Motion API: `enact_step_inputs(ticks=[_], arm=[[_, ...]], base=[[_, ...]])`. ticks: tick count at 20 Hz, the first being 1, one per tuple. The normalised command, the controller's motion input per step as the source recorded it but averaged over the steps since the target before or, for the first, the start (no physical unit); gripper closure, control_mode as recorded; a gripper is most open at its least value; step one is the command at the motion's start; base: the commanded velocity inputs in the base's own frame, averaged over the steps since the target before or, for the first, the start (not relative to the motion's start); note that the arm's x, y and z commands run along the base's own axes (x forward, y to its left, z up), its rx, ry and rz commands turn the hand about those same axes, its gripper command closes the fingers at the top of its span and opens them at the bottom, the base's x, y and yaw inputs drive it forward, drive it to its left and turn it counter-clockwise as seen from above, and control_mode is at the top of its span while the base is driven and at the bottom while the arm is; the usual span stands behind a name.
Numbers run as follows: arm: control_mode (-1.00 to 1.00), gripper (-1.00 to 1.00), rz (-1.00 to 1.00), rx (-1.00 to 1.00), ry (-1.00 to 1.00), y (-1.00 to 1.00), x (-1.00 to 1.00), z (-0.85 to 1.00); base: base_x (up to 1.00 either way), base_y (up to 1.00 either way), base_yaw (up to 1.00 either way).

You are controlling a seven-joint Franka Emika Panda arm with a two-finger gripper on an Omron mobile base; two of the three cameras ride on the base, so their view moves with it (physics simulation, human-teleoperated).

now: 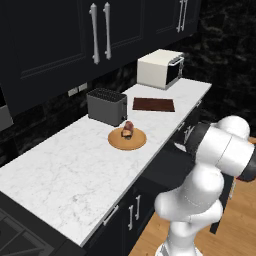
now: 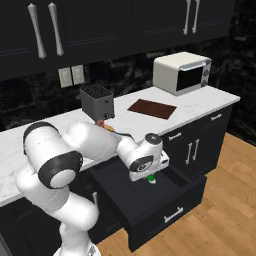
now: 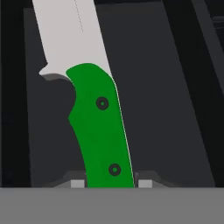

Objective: Pick up the knife from the drawer and place it on the cutting board. Then place the meat from the plate to the cutting board.

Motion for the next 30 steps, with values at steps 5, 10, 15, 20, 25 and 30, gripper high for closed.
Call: enact_step_inputs(ticks=[5, 10, 15, 20, 25, 30], arm=[[-1.00, 1.00, 0.07, 0.00, -0.09, 0.63, -0.34, 1.00], [-1.00, 1.00, 0.03, -0.01, -0.01, 0.58, -0.31, 0.82], [-1.00, 1.00, 0.01, 0.00, 0.00, 0.54, -0.30, 0.57], [-1.00, 1.00, 0.04, 0.00, -0.01, 0.19, -0.60, 0.25], [1.00, 1.00, 0.01, 0.00, -0.01, 0.00, -0.16, 0.02], [1.00, 1.00, 0.00, 0.00, 0.00, 0.00, 0.00, 0.00]], base=[[0.00, 0.00, 0.00], [0.00, 0.00, 0.00], [0.00, 0.00, 0.00], [0.00, 0.00, 0.00], [-0.79, -0.42, 0.00], [-0.95, -0.94, 0.00]])
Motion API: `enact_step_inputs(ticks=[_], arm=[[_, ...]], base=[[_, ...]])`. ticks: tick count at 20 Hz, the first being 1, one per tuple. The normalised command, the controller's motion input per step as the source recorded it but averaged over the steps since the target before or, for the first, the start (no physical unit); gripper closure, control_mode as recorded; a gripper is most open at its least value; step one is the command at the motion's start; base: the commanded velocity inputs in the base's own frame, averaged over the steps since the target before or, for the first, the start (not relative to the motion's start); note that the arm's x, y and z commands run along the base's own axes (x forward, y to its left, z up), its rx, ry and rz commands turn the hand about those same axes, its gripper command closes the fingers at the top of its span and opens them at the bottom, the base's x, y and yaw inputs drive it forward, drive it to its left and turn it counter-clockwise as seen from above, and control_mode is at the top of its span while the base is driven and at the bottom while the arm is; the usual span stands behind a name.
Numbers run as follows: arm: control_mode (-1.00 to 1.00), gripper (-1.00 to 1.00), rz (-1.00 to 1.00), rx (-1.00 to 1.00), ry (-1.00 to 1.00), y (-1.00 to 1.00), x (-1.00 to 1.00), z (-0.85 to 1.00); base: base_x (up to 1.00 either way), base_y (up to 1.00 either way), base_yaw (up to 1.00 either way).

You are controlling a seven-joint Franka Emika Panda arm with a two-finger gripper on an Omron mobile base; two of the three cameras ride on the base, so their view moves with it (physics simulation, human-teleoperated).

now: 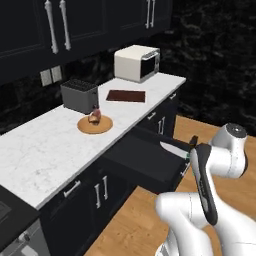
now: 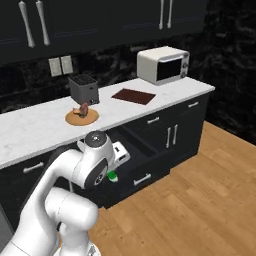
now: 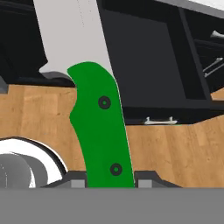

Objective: Pick up the knife from the drawer and place it on the cutting board. Then place the meat from the plate to the cutting board.

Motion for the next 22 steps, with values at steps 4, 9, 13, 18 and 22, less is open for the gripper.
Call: enact_step_inputs(ticks=[4, 9, 13, 18, 22], arm=[[1.00, 1.00, 0.00, 0.00, 0.00, 0.00, 0.00, 0.00], [1.00, 1.00, 0.00, 0.00, 0.00, 0.00, 0.00, 0.00], [1.00, 1.00, 0.00, 0.00, 0.00, 0.00, 0.00, 0.00], [1.00, 1.00, 0.00, 0.00, 0.00, 0.00, 0.00, 0.00], [1.00, 1.00, 0.00, 0.00, 0.00, 0.00, 0.00, 0.00]], base=[[-0.14, -1.00, 0.12], [0.00, -1.00, 0.41], [0.00, -0.98, 0.61], [0.00, -0.95, 0.63], [0.00, -1.00, 0.50]])
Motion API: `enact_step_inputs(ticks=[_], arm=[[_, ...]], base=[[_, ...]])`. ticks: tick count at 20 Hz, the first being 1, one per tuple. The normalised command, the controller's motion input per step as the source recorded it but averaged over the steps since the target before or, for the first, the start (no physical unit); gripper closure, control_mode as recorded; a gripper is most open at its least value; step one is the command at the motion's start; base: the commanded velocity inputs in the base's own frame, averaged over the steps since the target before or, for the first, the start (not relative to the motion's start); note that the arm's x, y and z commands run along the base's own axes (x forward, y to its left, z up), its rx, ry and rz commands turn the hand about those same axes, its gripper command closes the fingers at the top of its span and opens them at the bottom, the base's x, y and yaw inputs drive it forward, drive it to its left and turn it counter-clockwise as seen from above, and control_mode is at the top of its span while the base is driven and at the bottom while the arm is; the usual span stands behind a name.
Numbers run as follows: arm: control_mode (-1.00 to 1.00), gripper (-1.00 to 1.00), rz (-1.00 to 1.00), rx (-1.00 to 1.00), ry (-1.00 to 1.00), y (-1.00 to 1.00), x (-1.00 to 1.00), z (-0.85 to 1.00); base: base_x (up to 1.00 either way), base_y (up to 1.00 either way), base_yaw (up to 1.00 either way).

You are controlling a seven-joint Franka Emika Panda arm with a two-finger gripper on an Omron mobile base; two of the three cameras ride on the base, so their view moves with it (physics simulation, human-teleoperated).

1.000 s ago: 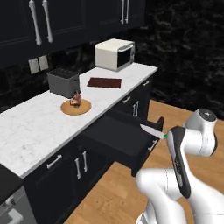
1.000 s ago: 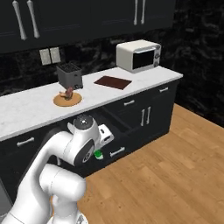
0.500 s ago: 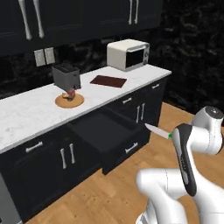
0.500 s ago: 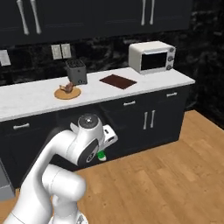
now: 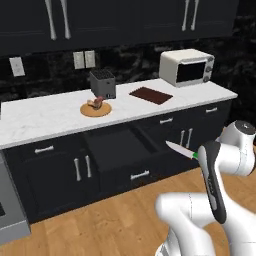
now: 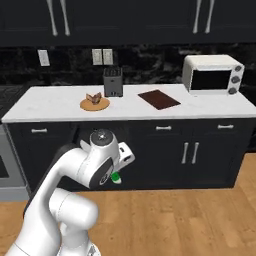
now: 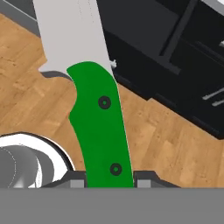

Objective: Pick up the knife from the drawer and place it on the cutting board. Then place the meat from the plate to the cutting board.

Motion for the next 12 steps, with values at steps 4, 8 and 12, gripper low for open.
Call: enact_step_inputs(ticks=[4, 8, 12], arm=[[1.00, 1.00, 0.00, 0.00, 0.00, 0.00, 0.00, 0.00], [1.00, 1.00, 0.00, 0.00, 0.00, 0.00, 0.00, 0.00], [1.00, 1.00, 0.00, 0.00, 0.00, 0.00, 0.00, 0.00]], base=[[0.16, -1.00, 0.42], [0.33, -1.00, 0.37], [0.56, -0.89, 0.40]])
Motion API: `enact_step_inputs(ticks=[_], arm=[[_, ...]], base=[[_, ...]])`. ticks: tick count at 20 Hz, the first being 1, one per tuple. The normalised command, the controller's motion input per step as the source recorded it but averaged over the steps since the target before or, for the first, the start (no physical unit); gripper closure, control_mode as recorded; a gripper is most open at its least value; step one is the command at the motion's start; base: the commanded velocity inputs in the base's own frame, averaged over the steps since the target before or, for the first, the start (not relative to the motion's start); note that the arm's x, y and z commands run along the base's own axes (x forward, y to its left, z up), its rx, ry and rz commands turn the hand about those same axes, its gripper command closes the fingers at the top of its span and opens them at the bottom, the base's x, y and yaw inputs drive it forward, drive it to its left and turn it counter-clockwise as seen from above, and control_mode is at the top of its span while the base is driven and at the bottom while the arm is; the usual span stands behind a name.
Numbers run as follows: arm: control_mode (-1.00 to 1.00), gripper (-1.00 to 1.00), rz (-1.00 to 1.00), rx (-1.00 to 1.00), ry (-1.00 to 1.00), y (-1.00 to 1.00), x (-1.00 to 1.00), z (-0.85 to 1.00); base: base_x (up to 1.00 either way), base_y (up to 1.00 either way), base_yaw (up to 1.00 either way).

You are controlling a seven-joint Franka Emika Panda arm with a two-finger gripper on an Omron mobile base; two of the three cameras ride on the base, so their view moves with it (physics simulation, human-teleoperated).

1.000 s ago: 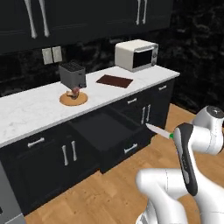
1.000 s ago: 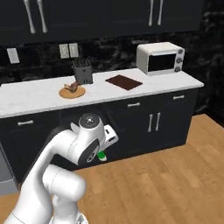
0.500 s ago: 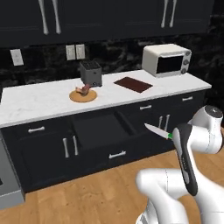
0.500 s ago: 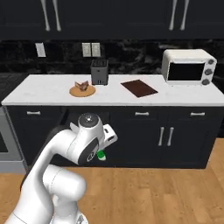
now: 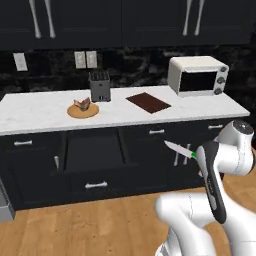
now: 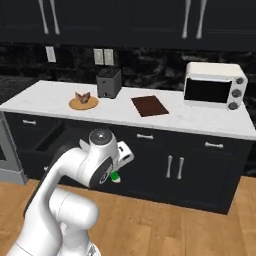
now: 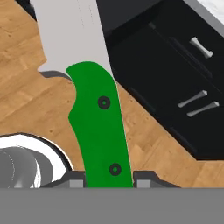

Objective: Pick up the knife from the drawer and place it on the cutting board. Then place the meat from the plate to the cutting board.

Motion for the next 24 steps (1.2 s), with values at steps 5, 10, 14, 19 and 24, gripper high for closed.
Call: enact_step_inputs(ticks=[5, 10, 14, 19, 24], arm=[[1.00, 1.00, 0.00, 0.00, 0.00, 0.00, 0.00, 0.00], [1.00, 1.00, 0.00, 0.00, 0.00, 0.00, 0.00, 0.00], [1.00, 1.00, 0.00, 0.00, 0.00, 0.00, 0.00, 0.00], [1.00, 1.00, 0.00, 0.00, 0.00, 0.00, 0.00, 0.00], [1.00, 1.00, 0.00, 0.00, 0.00, 0.00, 0.00, 0.00]], base=[[0.84, -0.47, 0.41], [0.93, -0.36, 0.37], [0.51, -0.49, 0.37], [0.26, -0.47, 0.23], [0.53, -0.31, 0.06]])
